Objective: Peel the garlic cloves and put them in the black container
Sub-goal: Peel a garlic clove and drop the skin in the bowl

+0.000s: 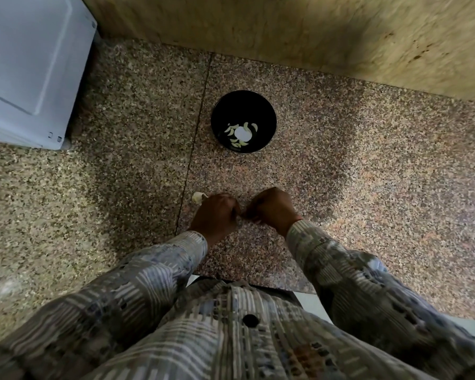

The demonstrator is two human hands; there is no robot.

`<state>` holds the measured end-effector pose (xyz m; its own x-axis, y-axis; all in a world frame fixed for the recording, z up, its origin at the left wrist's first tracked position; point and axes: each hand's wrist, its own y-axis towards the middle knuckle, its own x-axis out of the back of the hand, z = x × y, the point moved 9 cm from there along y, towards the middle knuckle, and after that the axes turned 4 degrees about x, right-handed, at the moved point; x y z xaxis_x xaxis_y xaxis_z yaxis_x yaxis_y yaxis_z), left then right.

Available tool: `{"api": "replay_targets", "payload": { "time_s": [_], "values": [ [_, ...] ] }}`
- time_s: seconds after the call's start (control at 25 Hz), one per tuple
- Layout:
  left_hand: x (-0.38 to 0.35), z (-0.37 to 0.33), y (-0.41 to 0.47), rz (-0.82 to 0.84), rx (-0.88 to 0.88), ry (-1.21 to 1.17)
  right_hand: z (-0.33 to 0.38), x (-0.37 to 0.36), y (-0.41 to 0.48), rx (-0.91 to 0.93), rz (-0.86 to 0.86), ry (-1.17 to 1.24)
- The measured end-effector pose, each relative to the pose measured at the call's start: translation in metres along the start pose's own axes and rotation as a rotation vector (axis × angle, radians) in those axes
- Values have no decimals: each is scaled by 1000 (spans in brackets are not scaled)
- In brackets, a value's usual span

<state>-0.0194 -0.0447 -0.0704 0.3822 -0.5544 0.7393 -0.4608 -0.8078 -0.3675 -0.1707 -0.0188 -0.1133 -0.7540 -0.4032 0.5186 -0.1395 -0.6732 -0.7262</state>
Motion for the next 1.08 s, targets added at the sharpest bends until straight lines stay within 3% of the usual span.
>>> {"api": "replay_targets", "payload": {
  "time_s": [0.08, 0.2, 0.28, 0.64, 0.88, 1.0, 1.08],
  "values": [
    [0, -1, 0, -1, 4, 13, 2, 0, -2, -22, -13, 79],
    [0, 2, 2, -15, 4, 13, 4, 4, -2, 9, -54, -122],
    [0, 1, 0, -19, 0, 15, 8, 7, -8, 32, -82, -84],
    [15, -7, -7, -69, 53, -36, 7, -1, -41, 342, -205, -20],
    [24, 17, -36, -279, 297, -218, 14, 9, -46, 334, -134, 13],
    [19, 36, -57, -358, 454, -321, -7, 11, -48, 151, -76, 356],
    [11, 31, -69, -344, 454, -348, -10, 12, -56, 158, -41, 622]
  ]
}}
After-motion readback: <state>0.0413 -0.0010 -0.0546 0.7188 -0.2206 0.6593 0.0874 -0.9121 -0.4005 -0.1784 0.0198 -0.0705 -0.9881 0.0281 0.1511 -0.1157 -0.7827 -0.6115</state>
